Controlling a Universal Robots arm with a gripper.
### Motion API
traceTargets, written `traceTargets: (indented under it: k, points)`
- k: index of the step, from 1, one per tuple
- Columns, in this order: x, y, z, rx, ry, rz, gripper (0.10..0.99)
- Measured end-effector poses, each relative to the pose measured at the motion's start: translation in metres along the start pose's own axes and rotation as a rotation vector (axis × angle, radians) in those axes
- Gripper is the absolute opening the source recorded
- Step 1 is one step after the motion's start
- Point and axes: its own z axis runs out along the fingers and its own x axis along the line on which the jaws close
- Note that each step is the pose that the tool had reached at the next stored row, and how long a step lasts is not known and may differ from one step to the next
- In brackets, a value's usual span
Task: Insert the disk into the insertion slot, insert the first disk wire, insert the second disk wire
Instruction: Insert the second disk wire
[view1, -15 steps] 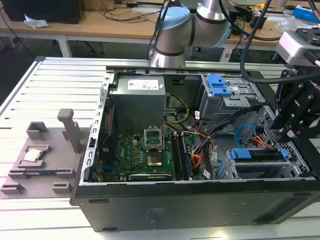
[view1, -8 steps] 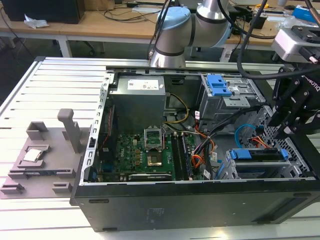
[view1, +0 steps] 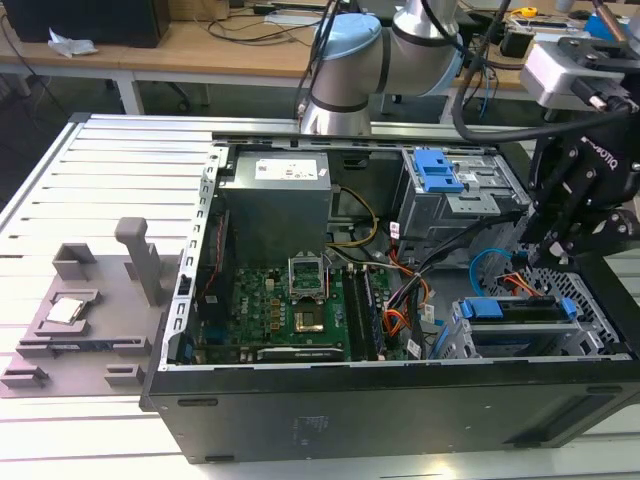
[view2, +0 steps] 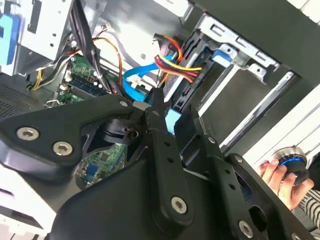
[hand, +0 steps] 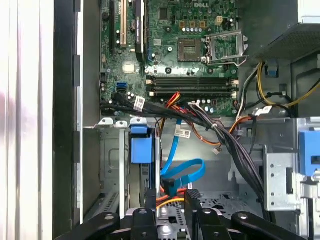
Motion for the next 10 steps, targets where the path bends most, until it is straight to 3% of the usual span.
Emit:
traceTargets:
  k: [10]
  points:
    - [-0.0011,0.0117,0.0099,-0.001,0.0078,-0.06,0.361]
